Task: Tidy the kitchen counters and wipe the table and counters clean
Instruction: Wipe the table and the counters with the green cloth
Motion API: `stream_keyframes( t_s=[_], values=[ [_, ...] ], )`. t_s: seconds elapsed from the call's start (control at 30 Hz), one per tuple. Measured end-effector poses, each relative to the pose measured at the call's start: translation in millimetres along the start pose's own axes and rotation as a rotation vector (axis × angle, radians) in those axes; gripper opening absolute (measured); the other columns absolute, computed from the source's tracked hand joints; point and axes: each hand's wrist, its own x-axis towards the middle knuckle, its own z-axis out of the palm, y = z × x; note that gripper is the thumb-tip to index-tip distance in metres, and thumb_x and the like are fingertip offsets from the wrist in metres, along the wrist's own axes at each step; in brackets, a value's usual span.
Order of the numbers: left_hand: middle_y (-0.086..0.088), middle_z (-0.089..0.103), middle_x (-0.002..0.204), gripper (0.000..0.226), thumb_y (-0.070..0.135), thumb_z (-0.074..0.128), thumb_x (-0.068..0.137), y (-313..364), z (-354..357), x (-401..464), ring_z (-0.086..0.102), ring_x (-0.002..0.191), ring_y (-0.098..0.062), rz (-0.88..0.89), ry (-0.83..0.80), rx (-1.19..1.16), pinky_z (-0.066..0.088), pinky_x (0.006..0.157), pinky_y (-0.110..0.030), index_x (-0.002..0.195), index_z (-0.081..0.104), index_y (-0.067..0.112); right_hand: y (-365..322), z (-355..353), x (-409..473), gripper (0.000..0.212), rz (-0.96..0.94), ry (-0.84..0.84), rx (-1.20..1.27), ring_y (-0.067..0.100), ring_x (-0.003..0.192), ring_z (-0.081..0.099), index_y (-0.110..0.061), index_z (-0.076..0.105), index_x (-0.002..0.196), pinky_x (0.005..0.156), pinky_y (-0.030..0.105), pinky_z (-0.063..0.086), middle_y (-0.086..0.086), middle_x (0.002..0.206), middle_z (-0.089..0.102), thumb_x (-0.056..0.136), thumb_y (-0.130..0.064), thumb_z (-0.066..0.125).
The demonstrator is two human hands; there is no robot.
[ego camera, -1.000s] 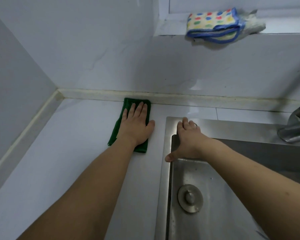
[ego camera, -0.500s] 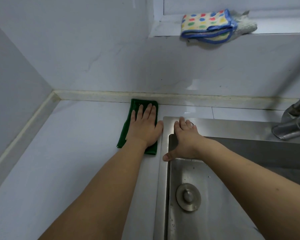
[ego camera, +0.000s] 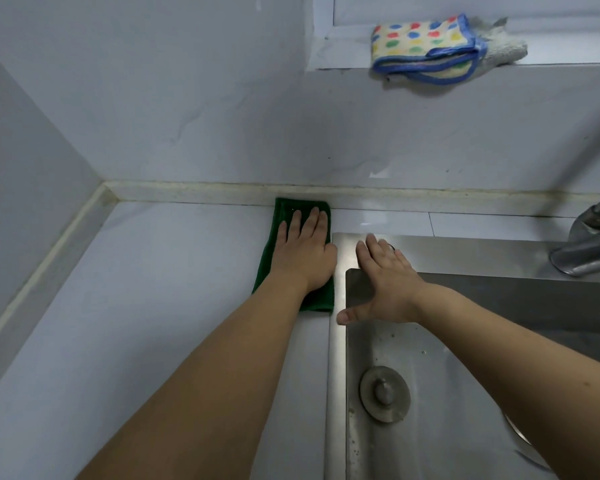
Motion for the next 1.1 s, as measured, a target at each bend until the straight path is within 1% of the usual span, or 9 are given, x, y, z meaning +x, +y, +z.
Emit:
stream_keyframes(
  t_s=[0.1, 0.17, 0.27, 0.47, 0.6, 0.7, 0.8, 0.93, 1.1],
  values=[
    [0.005, -0.003, 0.162, 0.058, 0.035, 0.021, 0.101, -14, -9, 7, -0.001, 0.148, -0.020, 0.078, -0.031, 0.011, 0.002, 0.118, -0.038, 0.154, 0.000, 0.024, 2, 1, 0, 0.134, 0.001, 0.007, -0.006, 0.019, 0.142, -0.029, -0.018, -0.021, 0.149, 0.118, 0.036, -0.014, 0.003, 0.154, -0.032, 0.063, -0.082, 0.058],
    [0.007, 0.002, 0.162, 0.056, 0.036, 0.022, 0.102, -18, -8, 3, 0.002, 0.147, -0.020, 0.091, 0.020, 0.015, 0.004, 0.118, -0.038, 0.154, 0.004, 0.026, 3, 2, 0, 0.135, -0.003, 0.000, -0.019, 0.019, 0.141, -0.031, -0.018, -0.023, 0.149, 0.117, 0.037, -0.014, 0.003, 0.153, -0.034, 0.062, -0.084, 0.056],
    [0.006, 0.003, 0.162, 0.055, 0.036, 0.021, 0.103, -14, -1, -1, 0.001, 0.148, -0.020, 0.085, 0.083, 0.005, 0.002, 0.118, -0.039, 0.155, 0.005, 0.025, 5, 5, 1, 0.135, -0.001, -0.004, -0.028, 0.019, 0.139, -0.034, -0.018, -0.026, 0.147, 0.117, 0.038, -0.016, 0.002, 0.152, -0.037, 0.061, -0.085, 0.054],
    [0.005, 0.001, 0.162, 0.056, 0.036, 0.019, 0.102, -14, 3, -1, -0.004, 0.148, -0.020, 0.151, 0.096, 0.049, -0.004, 0.119, -0.038, 0.155, 0.003, 0.025, 7, 6, 3, 0.134, -0.011, -0.015, -0.015, 0.016, 0.135, -0.040, -0.021, -0.030, 0.145, 0.114, 0.037, -0.021, -0.002, 0.149, -0.041, 0.062, -0.086, 0.052],
    [0.002, 0.002, 0.162, 0.059, 0.037, 0.020, 0.101, -14, 6, 3, -0.005, 0.148, -0.019, 0.132, 0.134, 0.048, -0.004, 0.120, -0.039, 0.155, 0.002, 0.020, 9, 7, 4, 0.133, -0.022, -0.019, -0.018, 0.016, 0.134, -0.041, -0.021, -0.031, 0.145, 0.113, 0.037, -0.023, -0.002, 0.148, -0.042, 0.063, -0.086, 0.051],
    [-0.002, 0.003, 0.162, 0.062, 0.036, 0.025, 0.099, -11, 7, 1, -0.004, 0.148, -0.019, 0.099, 0.172, 0.009, -0.002, 0.121, -0.038, 0.154, 0.006, 0.016, 10, 8, 5, 0.133, -0.021, -0.022, -0.015, 0.015, 0.134, -0.041, -0.022, -0.031, 0.145, 0.113, 0.038, -0.023, -0.002, 0.148, -0.042, 0.062, -0.087, 0.051],
    [-0.005, 0.002, 0.161, 0.064, 0.038, 0.028, 0.097, -9, 6, -2, -0.004, 0.148, -0.021, 0.057, 0.195, -0.033, -0.004, 0.119, -0.035, 0.154, 0.009, 0.017, 11, 8, 4, 0.133, -0.026, -0.017, -0.002, 0.014, 0.134, -0.041, -0.023, -0.031, 0.145, 0.113, 0.038, -0.023, -0.004, 0.148, -0.042, 0.063, -0.087, 0.051],
    [-0.006, 0.002, 0.162, 0.064, 0.039, 0.029, 0.097, -8, 5, -1, -0.003, 0.148, -0.022, 0.051, 0.189, -0.031, -0.005, 0.118, -0.034, 0.154, 0.009, 0.018, 12, 7, 4, 0.132, -0.032, -0.004, 0.005, 0.013, 0.134, -0.041, -0.024, -0.031, 0.145, 0.114, 0.039, -0.023, -0.005, 0.148, -0.042, 0.062, -0.087, 0.051],
    [-0.008, 0.009, 0.160, 0.064, 0.042, 0.028, 0.096, -8, 6, -1, 0.005, 0.147, -0.025, 0.034, 0.193, -0.022, 0.002, 0.119, -0.037, 0.154, 0.013, 0.019, 12, 9, 4, 0.133, -0.025, 0.005, 0.009, 0.012, 0.135, -0.040, -0.025, -0.030, 0.146, 0.113, 0.038, -0.024, -0.005, 0.149, -0.041, 0.062, -0.086, 0.053]
  ],
)
